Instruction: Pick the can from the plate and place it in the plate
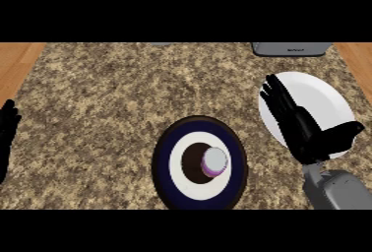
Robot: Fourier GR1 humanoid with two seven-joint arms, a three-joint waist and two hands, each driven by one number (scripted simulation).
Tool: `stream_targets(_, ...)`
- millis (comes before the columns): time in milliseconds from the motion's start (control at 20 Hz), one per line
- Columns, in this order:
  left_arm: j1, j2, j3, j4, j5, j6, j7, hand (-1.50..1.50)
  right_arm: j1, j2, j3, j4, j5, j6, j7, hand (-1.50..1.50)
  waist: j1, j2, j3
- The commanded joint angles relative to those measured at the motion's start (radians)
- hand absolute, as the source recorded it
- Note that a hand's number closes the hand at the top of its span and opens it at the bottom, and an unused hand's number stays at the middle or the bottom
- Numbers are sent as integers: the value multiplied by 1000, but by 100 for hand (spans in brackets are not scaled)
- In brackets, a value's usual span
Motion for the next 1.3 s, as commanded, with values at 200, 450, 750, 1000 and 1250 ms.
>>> stream_targets(200, -159, -94, -127, -40, -40, -39, 48, 0, -188, 323, 86, 72, 240, -477, 93, -150, 2, 11, 3)
stream_targets(450, -184, -143, -170, -43, -19, -64, 76, 0, -174, 73, 305, 253, 613, -459, 208, 150, -17, 6, -6)
stream_targets(750, -215, -218, -220, -31, -61, -27, 102, 0, -111, 390, 486, 420, 855, -794, 345, -150, 7, 5, 4)
stream_targets(1000, -219, -232, -210, 0, -81, -7, 118, 0, -138, 332, 480, 375, 1187, -758, 609, -150, -22, -6, 3)
stream_targets(1250, -236, -198, -166, -21, -58, -28, 155, 0, -159, 334, 435, 162, 1426, -480, 897, -150, -40, -15, 2)
